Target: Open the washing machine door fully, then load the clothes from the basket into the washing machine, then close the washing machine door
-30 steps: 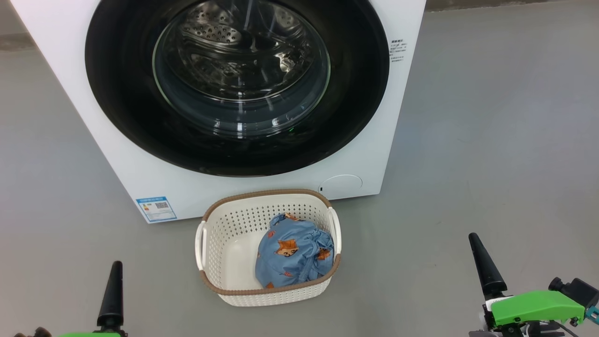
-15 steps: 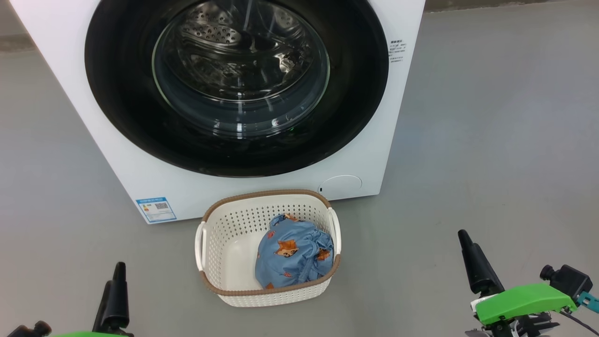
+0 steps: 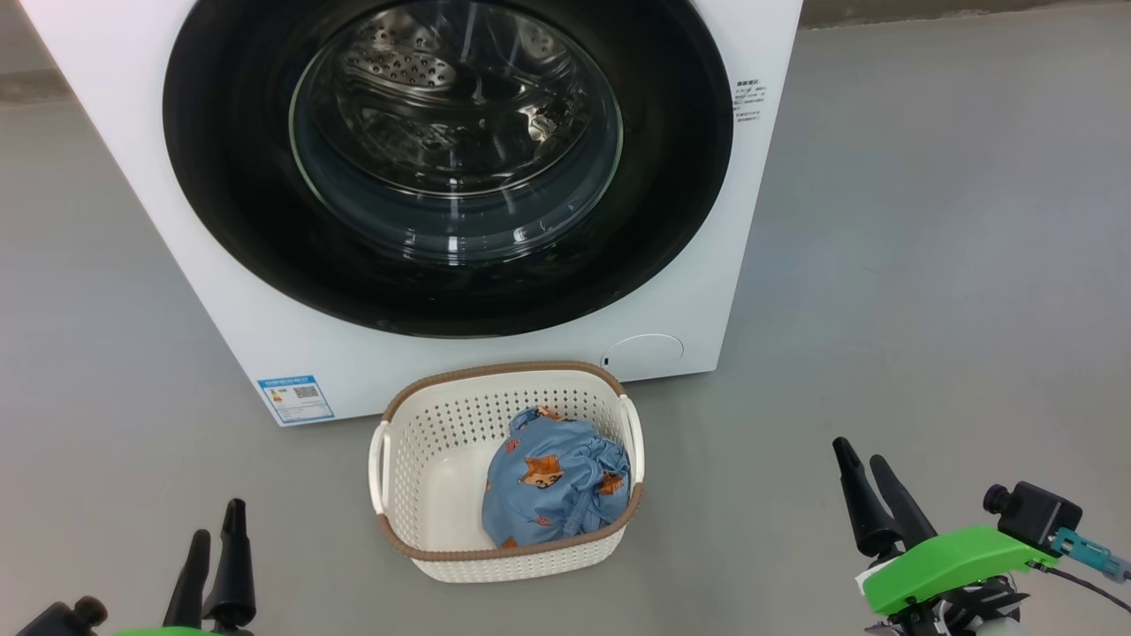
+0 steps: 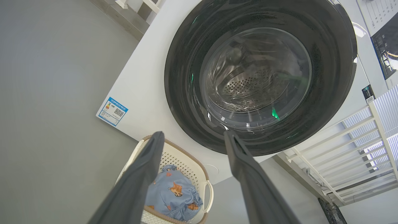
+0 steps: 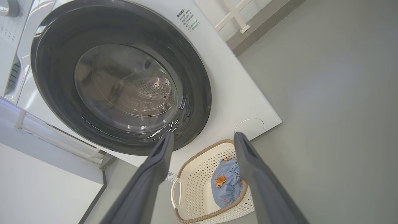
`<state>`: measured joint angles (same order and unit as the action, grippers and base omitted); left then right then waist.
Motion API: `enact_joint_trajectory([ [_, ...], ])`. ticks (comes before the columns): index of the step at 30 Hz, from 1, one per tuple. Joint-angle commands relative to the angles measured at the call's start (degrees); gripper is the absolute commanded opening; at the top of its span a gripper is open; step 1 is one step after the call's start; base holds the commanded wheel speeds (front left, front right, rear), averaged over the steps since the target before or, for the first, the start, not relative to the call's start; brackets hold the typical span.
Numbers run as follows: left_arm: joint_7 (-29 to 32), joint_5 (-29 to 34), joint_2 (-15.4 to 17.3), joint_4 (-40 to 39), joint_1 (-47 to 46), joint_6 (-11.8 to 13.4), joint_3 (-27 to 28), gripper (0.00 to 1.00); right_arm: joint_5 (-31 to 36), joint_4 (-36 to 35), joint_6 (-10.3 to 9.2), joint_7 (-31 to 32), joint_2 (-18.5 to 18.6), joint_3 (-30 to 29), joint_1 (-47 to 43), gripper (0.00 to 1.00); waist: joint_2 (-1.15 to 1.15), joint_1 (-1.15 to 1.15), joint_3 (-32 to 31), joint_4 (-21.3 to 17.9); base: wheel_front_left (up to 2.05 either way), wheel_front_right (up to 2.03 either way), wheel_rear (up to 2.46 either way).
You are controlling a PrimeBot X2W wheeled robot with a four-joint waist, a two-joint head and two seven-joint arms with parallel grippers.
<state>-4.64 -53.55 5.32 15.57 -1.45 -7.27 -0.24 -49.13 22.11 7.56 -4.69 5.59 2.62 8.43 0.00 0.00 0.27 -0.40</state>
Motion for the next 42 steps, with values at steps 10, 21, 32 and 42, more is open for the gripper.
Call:
enact_joint_trajectory([
  [10, -2.3, 8.4, 1.5, -1.4, -1.9, -0.1, 1.2, 1.00, 8.5, 0.4, -0.05, -2.3, 1.2, 2.3, 4.6, 1.00, 0.00, 0.00, -0.2, 0.0, 0.00, 0.00, 0.00],
  [21, -4.1, 16.4, 1.7, -1.8, -1.5, -0.1, 1.5, 1.00, 16.2, 1.1, -0.05, -4.1, 1.4, 3.2, 5.7, 1.00, 0.00, 0.00, -0.8, 0.0, 0.00, 0.00, 0.00],
  [32, -5.8, 23.4, 2.4, -2.2, -0.9, -0.2, 1.6, 1.00, 23.2, 1.9, -0.06, -5.8, 2.0, 4.7, 6.6, 1.00, 0.00, 0.00, -1.0, 0.0, 0.00, 0.00, 0.00],
  [42, -7.5, 29.6, 2.7, -1.8, -0.7, -0.2, 1.9, 1.00, 29.5, 2.7, -0.07, -7.5, 2.3, 6.2, 7.8, 1.00, 0.00, 0.00, -1.0, -0.2, 0.00, 0.00, 0.00],
])
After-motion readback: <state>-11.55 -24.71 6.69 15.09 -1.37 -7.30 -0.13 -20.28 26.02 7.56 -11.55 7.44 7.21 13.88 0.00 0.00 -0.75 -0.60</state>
